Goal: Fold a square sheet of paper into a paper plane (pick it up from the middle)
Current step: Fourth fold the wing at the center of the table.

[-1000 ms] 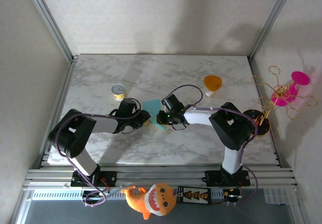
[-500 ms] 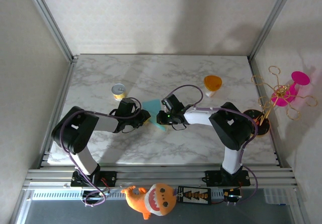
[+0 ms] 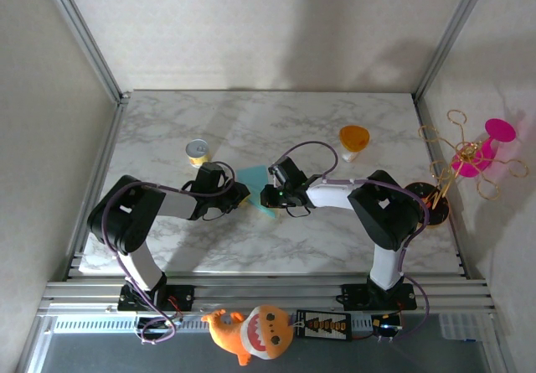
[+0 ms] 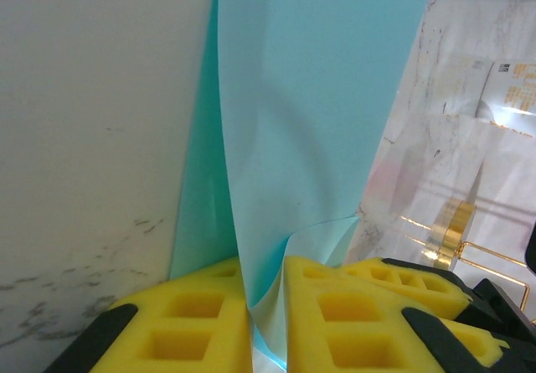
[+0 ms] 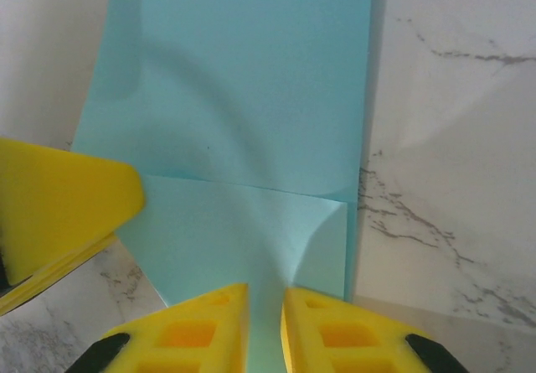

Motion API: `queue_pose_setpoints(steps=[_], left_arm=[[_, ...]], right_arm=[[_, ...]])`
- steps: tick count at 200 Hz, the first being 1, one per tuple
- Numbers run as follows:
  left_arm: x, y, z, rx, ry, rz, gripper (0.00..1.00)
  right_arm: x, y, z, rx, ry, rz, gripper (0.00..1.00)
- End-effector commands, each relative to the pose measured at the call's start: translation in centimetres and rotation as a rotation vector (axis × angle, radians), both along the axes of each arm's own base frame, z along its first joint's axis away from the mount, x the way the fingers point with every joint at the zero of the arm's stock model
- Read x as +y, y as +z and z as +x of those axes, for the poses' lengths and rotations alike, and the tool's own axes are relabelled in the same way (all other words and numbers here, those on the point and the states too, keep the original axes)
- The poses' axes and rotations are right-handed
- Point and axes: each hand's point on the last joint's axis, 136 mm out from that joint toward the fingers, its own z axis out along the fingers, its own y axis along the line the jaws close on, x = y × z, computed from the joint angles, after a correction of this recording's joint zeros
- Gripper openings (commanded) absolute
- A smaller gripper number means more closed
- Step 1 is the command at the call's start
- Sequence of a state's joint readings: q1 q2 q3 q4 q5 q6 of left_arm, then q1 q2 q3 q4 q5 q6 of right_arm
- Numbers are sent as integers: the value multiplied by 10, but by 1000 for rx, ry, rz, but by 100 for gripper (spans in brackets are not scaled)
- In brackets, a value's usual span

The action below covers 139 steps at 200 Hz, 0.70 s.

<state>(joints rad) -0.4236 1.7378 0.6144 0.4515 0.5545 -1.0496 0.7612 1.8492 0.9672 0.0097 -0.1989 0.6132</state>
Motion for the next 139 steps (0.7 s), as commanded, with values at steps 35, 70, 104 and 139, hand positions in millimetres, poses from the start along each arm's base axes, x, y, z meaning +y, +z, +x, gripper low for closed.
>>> queue_pose_setpoints(steps=[35, 70, 104, 139], left_arm=[[4, 1, 9, -14, 0, 16, 16], [7, 0, 10, -11, 7, 20, 15], [7, 2, 11, -13, 2, 20, 11], [5, 8, 13, -9, 10, 7, 1]], right_arm=[[-21, -21, -7, -23, 39, -96, 24], [-25, -26, -7, -18, 35, -116, 24], [-22, -20, -4, -47, 49, -108, 24], [-10, 16, 9, -160, 78, -42, 31]])
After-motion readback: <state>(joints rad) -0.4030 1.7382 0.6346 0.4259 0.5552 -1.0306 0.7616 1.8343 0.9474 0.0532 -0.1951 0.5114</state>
